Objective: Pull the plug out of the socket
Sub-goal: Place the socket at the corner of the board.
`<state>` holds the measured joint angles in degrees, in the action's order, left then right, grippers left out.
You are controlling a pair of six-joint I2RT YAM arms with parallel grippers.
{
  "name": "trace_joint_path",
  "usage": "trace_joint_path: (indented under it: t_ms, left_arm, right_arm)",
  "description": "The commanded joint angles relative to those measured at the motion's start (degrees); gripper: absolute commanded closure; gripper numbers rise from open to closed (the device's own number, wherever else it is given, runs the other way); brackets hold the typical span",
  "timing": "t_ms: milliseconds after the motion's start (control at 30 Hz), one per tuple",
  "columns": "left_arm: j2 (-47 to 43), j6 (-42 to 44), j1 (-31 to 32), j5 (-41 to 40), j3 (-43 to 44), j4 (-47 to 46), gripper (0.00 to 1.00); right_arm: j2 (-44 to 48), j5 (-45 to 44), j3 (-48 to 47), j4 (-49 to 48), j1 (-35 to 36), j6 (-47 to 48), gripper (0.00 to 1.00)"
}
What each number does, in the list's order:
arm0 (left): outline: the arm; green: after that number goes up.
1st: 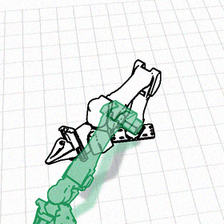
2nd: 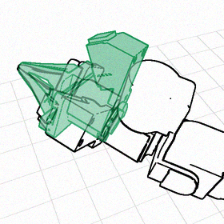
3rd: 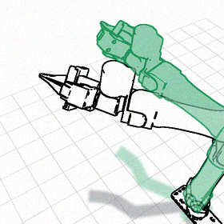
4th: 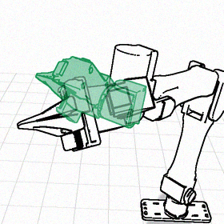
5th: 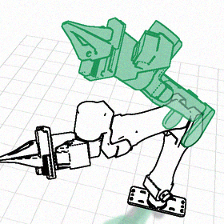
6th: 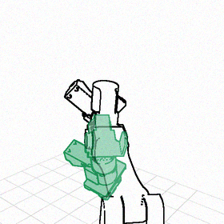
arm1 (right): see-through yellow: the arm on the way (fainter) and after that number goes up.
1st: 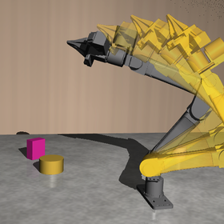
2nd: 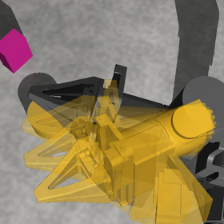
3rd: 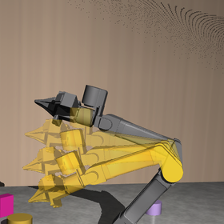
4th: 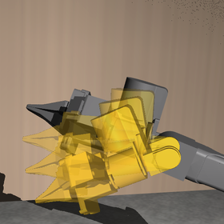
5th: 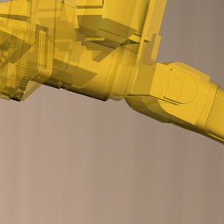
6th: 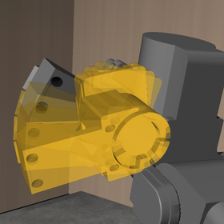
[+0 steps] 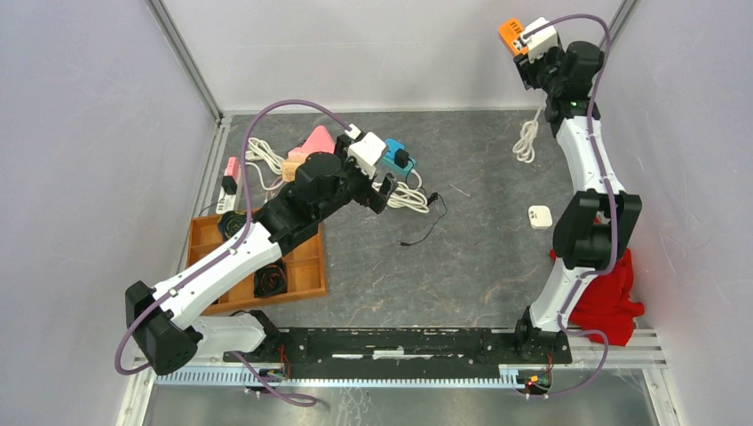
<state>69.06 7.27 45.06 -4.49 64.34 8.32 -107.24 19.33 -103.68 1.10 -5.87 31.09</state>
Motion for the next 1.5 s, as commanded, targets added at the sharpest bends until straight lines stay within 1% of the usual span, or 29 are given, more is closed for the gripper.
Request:
trace_joint_path:
  t_ms: [0, 67, 167, 233, 400, 600, 867, 933, 1000, 1133, 1167, 1233, 1367, 1400, 1467]
  left_arm:
    - [-0.2, -0.4, -0.5, -0.8, 0.0, -2.8, 0.00]
    - [-0.1, -0.4, -0.4, -0.7, 0.0, -2.8, 0.00]
    - [0.1, -0.4, -0.5, -0.7, -0.1, -2.8, 0.00]
    - [0.2, -0.5, -0.5, -0.2, 0.0, -2.8, 0.00]
    - [0.1, -0.7, -0.6, 0.4, 0.0, -2.7, 0.00]
    - [0.0, -0.6, -0.6, 0.1, -0.1, -2.6, 0.00]
    - [0.1, -0.4, -0.6, 0.0, -0.2, -2.6, 0.00]
    - [0.2, -0.4, -0.6, 0.0, -0.2, -2.6, 0.00]
    - [0.2, -0.5, -0.6, 0.1, -0.2, -2.7, 0.00]
    - [0.1, -0.5, -0.6, 0.0, -0.3, -2.6, 0.00]
    - [0.0, -0.5, -0.6, 0.0, -0.3, -2.7, 0.00]
    - [0.0, -0.5, -0.6, 0.0, -0.4, -2.8, 0.00]
    - [0.0, -0.5, -0.6, -0.2, -0.5, -2.8, 0.00]
    - [-0.1, -0.5, -0.6, -0.3, -0.6, -2.9, 0.00]
    - [-0.2, -0.5, -0.6, -0.3, -0.6, -3.0, 0.00]
  right_arm:
    - [-2.9, -13.4, 3.1, -12.9, -0.5, 2.5, 1.00]
    - [-3.4, -14.5, 7.8, -15.4, -1.7, 3.5, 1.00]
    - [-3.8, -10.6, 11.2, -15.4, -4.3, 2.0, 1.00]
    - [-4.3, -7.3, 12.3, -13.3, -5.5, 2.8, 1.00]
    - [-6.8, -2.2, 13.4, -6.3, -6.9, 5.6, 1.00]
    - [-9.5, 0.9, 14.3, -3.3, -8.2, 5.1, 1.00]
    - [-12.3, 2.1, 14.2, 0.7, -8.8, 3.5, 0.90]
    - [-12.8, 2.1, 14.3, 1.3, -9.1, 3.3, 0.86]
    - [-13.1, 2.3, 14.3, 2.0, -9.4, 3.0, 0.78]
    - [-13.3, 4.4, 14.4, 4.0, -10.2, 2.0, 0.52]
    - [-13.2, 5.1, 14.5, 4.4, -10.5, 1.6, 0.47]
    - [-12.8, 5.8, 14.7, 5.1, -10.9, 0.9, 0.33]
    - [-10.4, 7.2, 15.5, 5.6, -11.5, -0.3, 0.11]
    - [-9.4, 7.4, 15.8, 5.5, -11.5, -0.7, 0.07]
    - [-6.9, 8.8, 16.4, 5.1, -11.8, -1.5, 0.02]
